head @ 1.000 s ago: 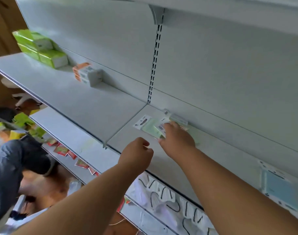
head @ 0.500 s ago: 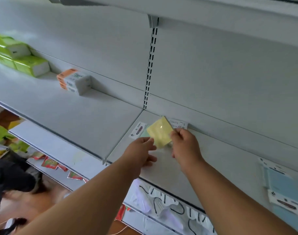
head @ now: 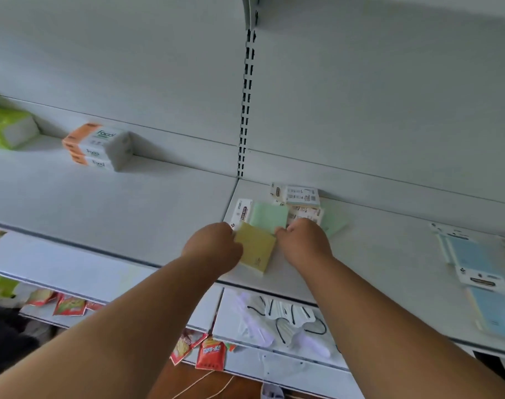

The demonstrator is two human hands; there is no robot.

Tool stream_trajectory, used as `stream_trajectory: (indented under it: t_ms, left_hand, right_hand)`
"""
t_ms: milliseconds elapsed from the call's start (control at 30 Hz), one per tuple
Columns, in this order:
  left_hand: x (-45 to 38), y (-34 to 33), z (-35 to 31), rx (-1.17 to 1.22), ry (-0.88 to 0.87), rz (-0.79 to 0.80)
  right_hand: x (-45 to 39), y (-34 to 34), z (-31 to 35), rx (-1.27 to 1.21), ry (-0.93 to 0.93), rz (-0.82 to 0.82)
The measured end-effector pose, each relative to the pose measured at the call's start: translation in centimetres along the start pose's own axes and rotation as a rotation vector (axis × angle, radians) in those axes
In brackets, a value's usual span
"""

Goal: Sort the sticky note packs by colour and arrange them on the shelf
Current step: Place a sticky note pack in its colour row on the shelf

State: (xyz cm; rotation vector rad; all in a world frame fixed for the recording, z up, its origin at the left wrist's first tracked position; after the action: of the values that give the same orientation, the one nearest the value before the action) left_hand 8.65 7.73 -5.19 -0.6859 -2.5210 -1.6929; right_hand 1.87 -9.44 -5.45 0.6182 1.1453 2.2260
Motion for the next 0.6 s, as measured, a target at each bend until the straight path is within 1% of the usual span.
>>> stream_trajectory:
  t_ms: [67, 100, 167, 233, 300, 333, 400, 433, 467, 500, 533, 567, 600]
  left_hand:
    - [0.2, -0.1, 0.0, -0.049, -0.020, -0.030]
    - [0.3, -0.4, -0.2, -0.049, -0.059, -0.032]
    - [0.3, -1.1, -0.9, -0.050, -0.171, -0.003]
    - [-0.1, -1.4, -1.4, -0.049, -0.220, 0.042]
    - [-0.5, -1.5, -1.5, -0.071, -0.227, 0.069]
    - [-0.6, -1.4, -1.4, -0.076, -0.227, 0.061]
    - [-0.5, -0.8, -1.4, -0.002, -0.211, -0.040]
    - [-0.2, -0.5, -1.6, 0.089, -0.195, -0.106]
    - [0.1, -0.4, -2.1, 0.221, -0.167, -0.135]
    - [0.4, -0.6, -2.8, 0.407, -0.125, -0.098]
    - [0.8, -1.2, -3.8, 0.639, -0.073, 0.001]
    - [1.2, -1.9, -5.0, 0.870, -0.017, 0.113]
    - [1.7, -2.5, -6.1, 1.049, 0.035, 0.189]
  right_hand:
    - [-0.4, -0.4, 0.8, 0.003, -0.066, -0.028]
    - [-0.6, -0.7, 1.1, 0.013, -0.080, -0.042]
    - [-1.1, -1.3, 1.7, 0.022, -0.088, -0.040]
    - [-1.6, -1.9, 1.9, -0.021, -0.138, -0.002]
    - [-2.0, -2.1, 1.7, -0.157, -0.195, 0.011]
    - [-2.1, -1.9, 1.6, -0.267, -0.216, -0.005]
    - [-1.5, -0.9, 1.2, -0.573, -0.269, -0.048]
    - [-1.0, -0.4, 0.8, -0.757, -0.310, -0.043]
    - [-0.3, 0.2, 0.4, -0.940, -0.342, -0.018]
    - [0.5, 0.8, 0.1, -1.078, -0.353, 0.014]
    - [1.4, 1.3, -0.3, -1.146, -0.349, 0.045]
    - [2.2, 1.9, -0.7, -1.159, -0.336, 0.072]
    - [3.1, 2.4, -1.4, -1.132, -0.319, 0.088]
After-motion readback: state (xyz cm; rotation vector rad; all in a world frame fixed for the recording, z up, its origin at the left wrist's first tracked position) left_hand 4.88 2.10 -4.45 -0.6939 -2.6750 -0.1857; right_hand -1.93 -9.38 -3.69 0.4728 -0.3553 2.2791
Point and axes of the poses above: each hand's wrist, its own x-axis away from the middle knuckle, its own y-axis out of the back of the hand, z = x × y, the point moved 4 cm from there along -x, towards the middle knuckle
